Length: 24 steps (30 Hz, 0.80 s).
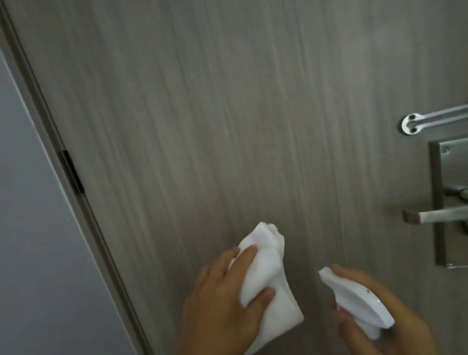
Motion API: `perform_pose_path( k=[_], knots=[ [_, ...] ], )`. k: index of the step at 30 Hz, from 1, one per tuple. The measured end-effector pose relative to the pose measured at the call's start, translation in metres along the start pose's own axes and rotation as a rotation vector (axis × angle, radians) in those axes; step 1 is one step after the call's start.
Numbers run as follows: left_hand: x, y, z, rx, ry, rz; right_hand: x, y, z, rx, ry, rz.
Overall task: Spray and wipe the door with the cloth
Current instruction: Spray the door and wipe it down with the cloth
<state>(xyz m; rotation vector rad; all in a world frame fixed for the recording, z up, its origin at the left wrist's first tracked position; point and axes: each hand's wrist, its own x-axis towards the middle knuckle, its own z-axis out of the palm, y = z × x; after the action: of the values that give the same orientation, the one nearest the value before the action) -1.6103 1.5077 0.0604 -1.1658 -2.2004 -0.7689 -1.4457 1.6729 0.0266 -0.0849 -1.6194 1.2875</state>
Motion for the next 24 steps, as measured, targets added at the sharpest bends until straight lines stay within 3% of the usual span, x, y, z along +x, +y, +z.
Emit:
perform_pose_path(
  k=[2,4,13,19,24],
  knots=[
    [0.035,0.017,-0.034,0.033,0.003,-0.012,0.022,-0.033,-0.001,-0.133,-0.074,-0.022],
    [0.058,0.036,-0.069,0.015,-0.052,-0.039,0.050,-0.075,-0.002,-0.116,-0.057,-0.092],
    [0.142,0.080,-0.198,0.009,-0.076,0.055,0.150,-0.238,0.029,-0.145,-0.163,-0.047],
    [0.170,0.081,-0.264,0.051,-0.004,0.101,0.181,-0.300,0.057,-0.160,-0.171,-0.114],
    [0.172,0.064,-0.294,0.110,0.020,0.095,0.187,-0.314,0.080,-0.122,-0.197,-0.155]
  ],
)
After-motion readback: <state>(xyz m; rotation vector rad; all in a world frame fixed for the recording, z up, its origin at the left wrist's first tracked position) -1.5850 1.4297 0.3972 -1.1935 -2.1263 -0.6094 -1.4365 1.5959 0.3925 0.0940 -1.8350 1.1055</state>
